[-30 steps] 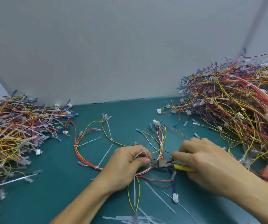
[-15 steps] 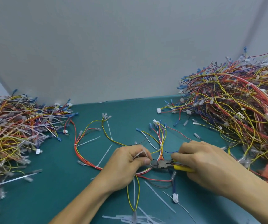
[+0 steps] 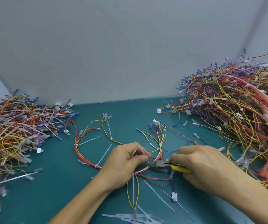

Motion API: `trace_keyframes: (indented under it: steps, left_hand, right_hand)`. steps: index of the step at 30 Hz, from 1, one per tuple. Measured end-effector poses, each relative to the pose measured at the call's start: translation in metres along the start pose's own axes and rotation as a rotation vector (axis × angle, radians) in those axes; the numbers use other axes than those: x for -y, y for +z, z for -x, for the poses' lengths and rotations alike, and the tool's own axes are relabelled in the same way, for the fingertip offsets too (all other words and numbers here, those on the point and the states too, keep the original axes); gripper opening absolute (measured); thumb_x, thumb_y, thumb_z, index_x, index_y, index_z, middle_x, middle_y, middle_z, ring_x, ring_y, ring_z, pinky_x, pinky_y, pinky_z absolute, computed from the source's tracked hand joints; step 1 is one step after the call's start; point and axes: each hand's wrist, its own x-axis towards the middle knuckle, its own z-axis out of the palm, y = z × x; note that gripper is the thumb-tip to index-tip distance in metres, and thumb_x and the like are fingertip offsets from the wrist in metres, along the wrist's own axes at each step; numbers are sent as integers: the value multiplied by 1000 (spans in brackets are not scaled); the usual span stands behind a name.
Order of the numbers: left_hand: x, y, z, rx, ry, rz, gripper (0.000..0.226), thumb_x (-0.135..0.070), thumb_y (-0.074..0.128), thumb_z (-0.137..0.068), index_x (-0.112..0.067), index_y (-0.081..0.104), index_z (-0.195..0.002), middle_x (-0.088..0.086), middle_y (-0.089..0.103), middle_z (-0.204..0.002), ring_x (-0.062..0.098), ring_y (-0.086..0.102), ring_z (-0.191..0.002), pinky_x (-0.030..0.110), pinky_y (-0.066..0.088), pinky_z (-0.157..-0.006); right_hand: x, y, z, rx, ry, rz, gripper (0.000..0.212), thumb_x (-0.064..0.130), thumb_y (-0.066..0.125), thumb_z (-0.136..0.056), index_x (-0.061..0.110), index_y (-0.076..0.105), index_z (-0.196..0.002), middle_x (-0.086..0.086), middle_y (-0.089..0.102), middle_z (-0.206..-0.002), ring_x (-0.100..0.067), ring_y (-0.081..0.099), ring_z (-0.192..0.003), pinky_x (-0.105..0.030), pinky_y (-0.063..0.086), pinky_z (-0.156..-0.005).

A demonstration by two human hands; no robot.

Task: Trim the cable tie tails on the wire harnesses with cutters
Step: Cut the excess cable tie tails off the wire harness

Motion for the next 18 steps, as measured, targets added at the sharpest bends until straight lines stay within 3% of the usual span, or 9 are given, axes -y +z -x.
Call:
trace_keyframes:
  steps: [3,7,11,15,18]
  left_hand:
    - [-6,-3,2,-60,-44,186,17,-1,59,-90,-13,67,-81,12,69,-78,15,40,-49,22,29,-49]
    - [-19,-17,0,-170,-110,478,19,5,45,-94,-10,57,-92,1,60,-65,8,33,-44,21,31,-46]
    - [-26,-30,4,-139,-262,667,28,11,29,-83,-11,47,-81,2,41,-56,13,28,-45,25,25,-45]
    - [-21,-37,19,-47,-301,485,16,3,35,-73,-12,40,-73,3,35,-56,15,25,-48,25,21,-47]
    - [-6,-45,33,19,-43,-72,12,-10,47,-65,-16,47,-76,-4,33,-60,13,28,-55,29,27,-53]
  right_hand:
    - [1,-2,1,-30,34,-2,23,33,40,-91,28,45,-112,9,47,-107,-20,53,-98,-29,32,-64]
    - [0,-9,3,-119,77,-48,25,35,45,-92,33,49,-116,11,47,-106,-18,53,-99,-29,37,-66]
    - [5,-13,4,-138,49,-49,25,34,44,-93,33,49,-117,12,48,-109,-17,52,-102,-30,36,-67]
    - [12,-19,-3,-93,-19,-26,22,37,37,-96,29,45,-115,11,45,-109,-17,50,-105,-30,37,-71]
    - [19,-25,-11,-65,-51,-24,18,34,36,-97,28,46,-110,9,45,-107,-21,50,-105,-32,38,-71]
